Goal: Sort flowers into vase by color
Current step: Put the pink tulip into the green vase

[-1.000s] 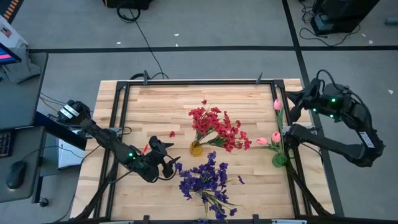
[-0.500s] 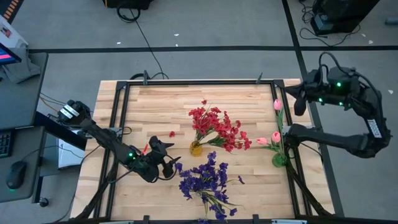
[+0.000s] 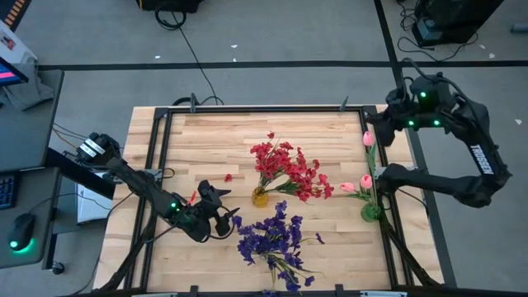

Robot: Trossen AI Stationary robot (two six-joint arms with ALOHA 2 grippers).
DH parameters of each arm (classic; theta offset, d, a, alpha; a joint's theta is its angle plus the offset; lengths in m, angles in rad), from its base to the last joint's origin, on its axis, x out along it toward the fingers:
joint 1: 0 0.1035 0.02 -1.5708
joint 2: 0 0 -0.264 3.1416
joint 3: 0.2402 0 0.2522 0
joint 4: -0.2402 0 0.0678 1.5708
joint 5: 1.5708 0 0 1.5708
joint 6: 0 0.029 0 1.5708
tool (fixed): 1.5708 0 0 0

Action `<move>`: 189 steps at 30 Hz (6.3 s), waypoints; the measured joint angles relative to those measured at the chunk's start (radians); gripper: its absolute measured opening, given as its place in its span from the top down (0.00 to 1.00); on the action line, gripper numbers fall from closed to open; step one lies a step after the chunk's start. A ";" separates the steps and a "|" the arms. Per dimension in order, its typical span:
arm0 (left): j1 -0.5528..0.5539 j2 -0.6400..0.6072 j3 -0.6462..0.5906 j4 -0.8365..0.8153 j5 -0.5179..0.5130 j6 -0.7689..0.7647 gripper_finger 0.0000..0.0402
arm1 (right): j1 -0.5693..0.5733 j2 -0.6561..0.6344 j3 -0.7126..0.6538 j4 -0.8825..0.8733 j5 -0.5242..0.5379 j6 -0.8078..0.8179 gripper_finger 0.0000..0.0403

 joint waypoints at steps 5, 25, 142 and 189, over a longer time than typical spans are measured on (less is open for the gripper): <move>0.000 0.000 0.000 -0.006 0.000 0.003 0.17 | -0.077 0.052 0.000 -0.019 -0.121 -0.031 1.00; 0.000 0.000 0.000 -0.005 0.000 0.056 0.17 | -0.223 0.198 -0.002 -0.157 -0.249 -0.138 1.00; 0.000 0.000 0.000 -0.035 0.000 0.158 0.17 | -0.098 0.170 -0.088 -0.253 -0.316 0.030 1.00; 0.000 0.000 0.000 -0.052 0.000 0.160 0.17 | 0.265 0.089 0.048 -0.253 -0.251 0.377 1.00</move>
